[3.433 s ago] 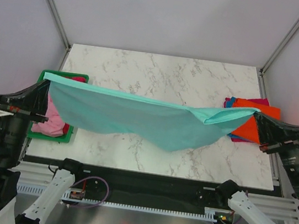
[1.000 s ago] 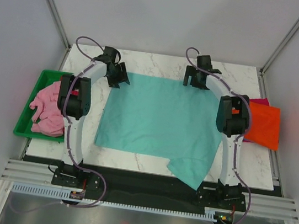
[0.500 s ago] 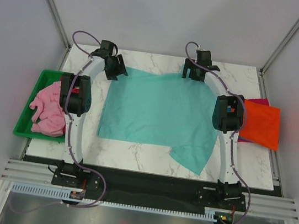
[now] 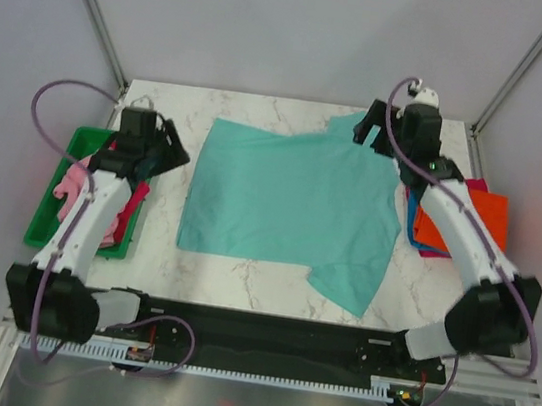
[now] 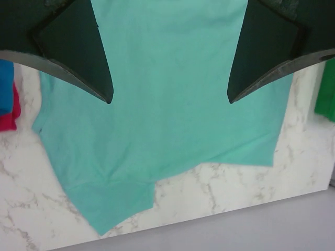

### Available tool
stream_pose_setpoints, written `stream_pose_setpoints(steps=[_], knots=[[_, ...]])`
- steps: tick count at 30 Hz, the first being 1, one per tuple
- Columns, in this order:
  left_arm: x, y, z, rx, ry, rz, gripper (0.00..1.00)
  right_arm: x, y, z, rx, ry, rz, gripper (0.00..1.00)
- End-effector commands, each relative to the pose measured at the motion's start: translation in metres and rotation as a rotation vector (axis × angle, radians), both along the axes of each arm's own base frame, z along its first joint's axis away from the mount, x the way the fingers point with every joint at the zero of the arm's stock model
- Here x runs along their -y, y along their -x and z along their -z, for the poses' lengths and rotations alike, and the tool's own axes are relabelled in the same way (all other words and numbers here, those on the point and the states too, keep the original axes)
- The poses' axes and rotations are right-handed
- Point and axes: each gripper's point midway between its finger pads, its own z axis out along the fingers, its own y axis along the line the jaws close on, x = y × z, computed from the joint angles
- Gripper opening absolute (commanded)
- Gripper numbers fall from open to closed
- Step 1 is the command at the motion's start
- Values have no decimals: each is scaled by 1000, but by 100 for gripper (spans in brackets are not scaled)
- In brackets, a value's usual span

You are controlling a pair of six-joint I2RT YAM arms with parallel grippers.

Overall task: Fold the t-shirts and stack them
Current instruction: Flatten the tshirt out, then fold the tshirt

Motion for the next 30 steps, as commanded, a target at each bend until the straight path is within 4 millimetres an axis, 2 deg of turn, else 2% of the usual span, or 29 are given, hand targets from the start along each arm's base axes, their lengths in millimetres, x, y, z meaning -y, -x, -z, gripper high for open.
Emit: stream_pose_setpoints(steps=[1, 2, 4, 5, 6, 7, 8, 11, 18, 22, 25, 30], knots=[[-6, 60, 70, -189, 13, -79, 68, -31, 75, 1, 38, -134, -77, 98], [-8, 70, 77, -198, 13, -99, 67, -48, 118, 6, 54, -128, -133, 98], [-10, 93, 94, -212, 15, -122, 67, -59, 153, 14, 53, -146, -178, 98], [-9, 99, 98, -217, 25, -122, 67, -67, 176, 37, 3, -148, -219, 98], [-4, 104, 102, -222, 38, -117, 67, -64, 193, 39, -21, -179, -222, 98], [-2, 113, 113, -249, 35, -109, 67, -65, 205, 48, -51, -179, -240, 98], [-2, 117, 116, -249, 28, -115, 66, -65, 217, 64, -90, -161, -252, 98], [6, 126, 131, -289, 21, -138, 65, -49, 243, 80, -121, -127, -242, 98], [9, 135, 163, -366, -24, -165, 58, -36, 252, 80, -133, -105, -215, 98], [7, 140, 172, -376, -31, -180, 54, -32, 252, 77, -159, -80, -198, 98], [5, 138, 178, -370, -41, -206, 52, -22, 252, 84, -196, -30, -149, 98], [14, 129, 189, -376, -14, -195, 48, -16, 255, 105, -263, 20, -126, 98]])
